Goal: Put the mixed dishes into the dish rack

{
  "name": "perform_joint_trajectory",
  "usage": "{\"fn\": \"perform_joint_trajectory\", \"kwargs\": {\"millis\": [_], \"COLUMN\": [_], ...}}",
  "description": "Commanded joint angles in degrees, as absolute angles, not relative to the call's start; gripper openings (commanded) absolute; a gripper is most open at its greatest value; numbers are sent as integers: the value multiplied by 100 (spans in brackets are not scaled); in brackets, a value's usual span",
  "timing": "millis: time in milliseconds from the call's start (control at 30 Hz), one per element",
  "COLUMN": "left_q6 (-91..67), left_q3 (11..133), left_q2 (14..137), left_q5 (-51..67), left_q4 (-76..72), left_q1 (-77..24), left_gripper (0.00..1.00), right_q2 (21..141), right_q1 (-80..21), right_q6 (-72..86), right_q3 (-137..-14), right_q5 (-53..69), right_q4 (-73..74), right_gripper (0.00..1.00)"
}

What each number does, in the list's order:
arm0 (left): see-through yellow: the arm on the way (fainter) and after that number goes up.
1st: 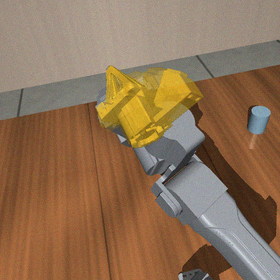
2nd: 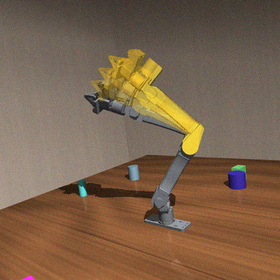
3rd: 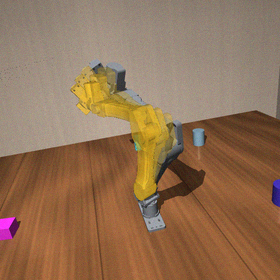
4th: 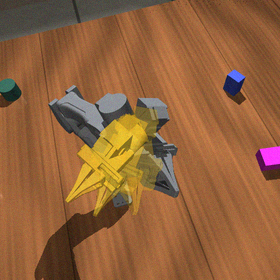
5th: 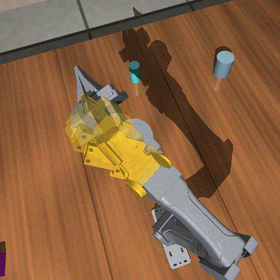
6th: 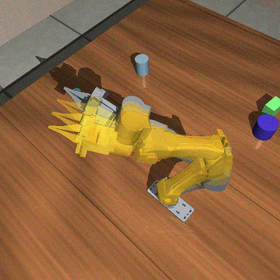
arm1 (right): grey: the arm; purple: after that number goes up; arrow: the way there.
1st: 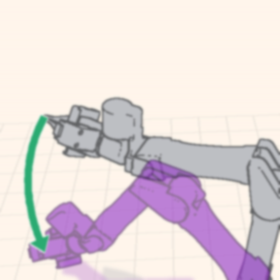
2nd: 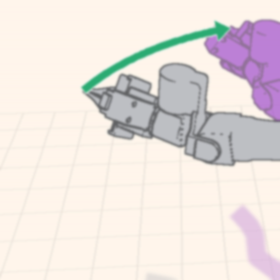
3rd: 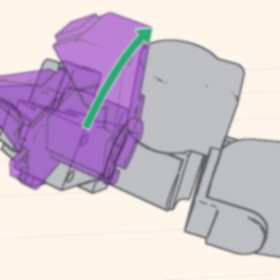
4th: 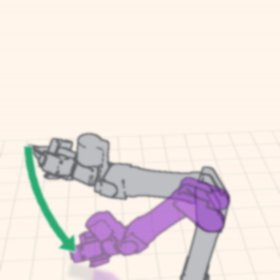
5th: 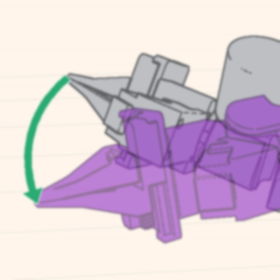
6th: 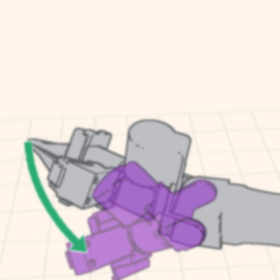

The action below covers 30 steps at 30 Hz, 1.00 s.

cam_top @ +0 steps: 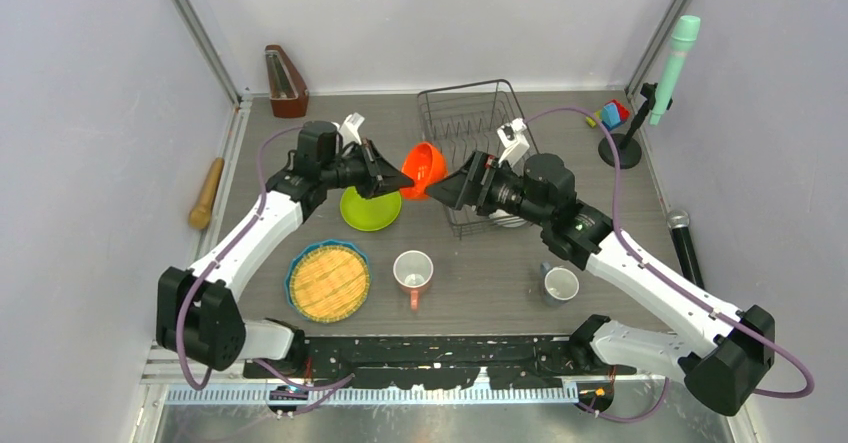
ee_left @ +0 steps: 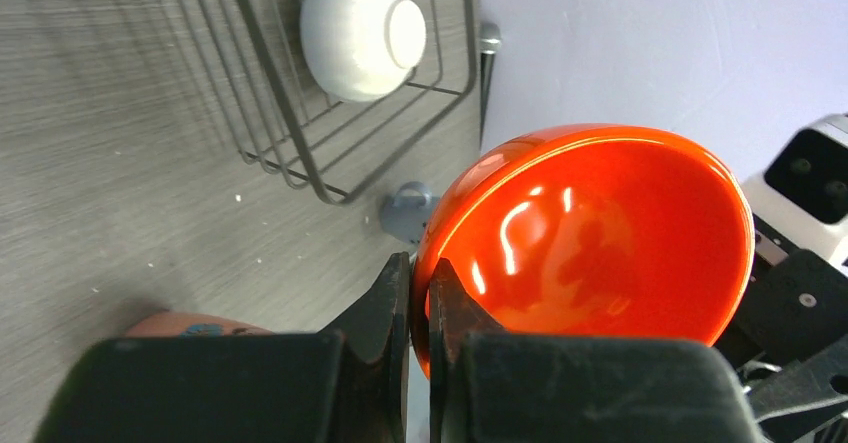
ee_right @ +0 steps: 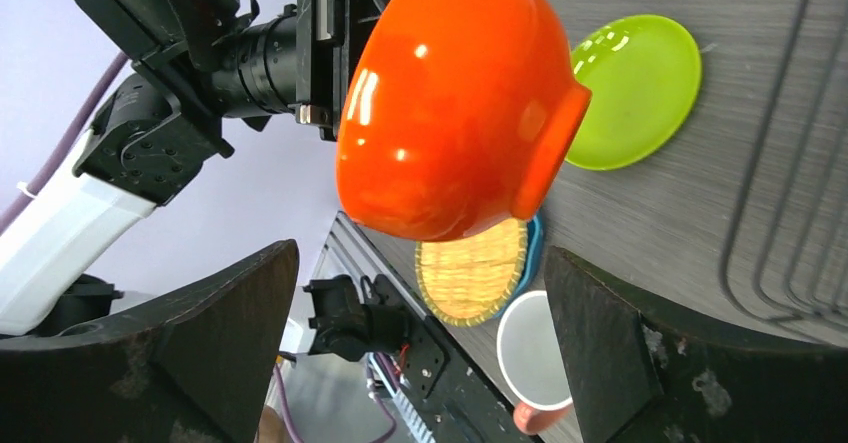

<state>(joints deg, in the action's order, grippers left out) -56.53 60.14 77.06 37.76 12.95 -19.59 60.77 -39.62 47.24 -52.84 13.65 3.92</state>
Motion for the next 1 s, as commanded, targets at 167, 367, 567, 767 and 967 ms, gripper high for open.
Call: {"fn": "perform_joint_trajectory", "kwargs": {"millis": [167,367,567,767,967], "left_q6": [-5901,-5897,-5830,-5781,-5372], "left_q3": [5993,5942,5896,5734,5844], "left_q2": [7200,7219,7338,7465,7446], "left_q5": [4037,3930,3777,3631,3425], "left_q4": [830,859,848,660,1129], "left_q1": [-2108,-2396,-2618,-2707,-2702], "left_gripper": [0,0,0,1,47], "right_q2": [6100,6087,5934,5842,5724], "right_q1": [-4078,-4091,-4097,-4093,-4087], "right_q6": [4637,4789,4842,4842,4263], "right_q3": [-5504,-5422,-5329,-5342,-5679], "right_q5": [894,874,692,389,-313], "right_q4": [-270,-526,-415,-104,788], "right_gripper": [97,93,59,4,0]}}
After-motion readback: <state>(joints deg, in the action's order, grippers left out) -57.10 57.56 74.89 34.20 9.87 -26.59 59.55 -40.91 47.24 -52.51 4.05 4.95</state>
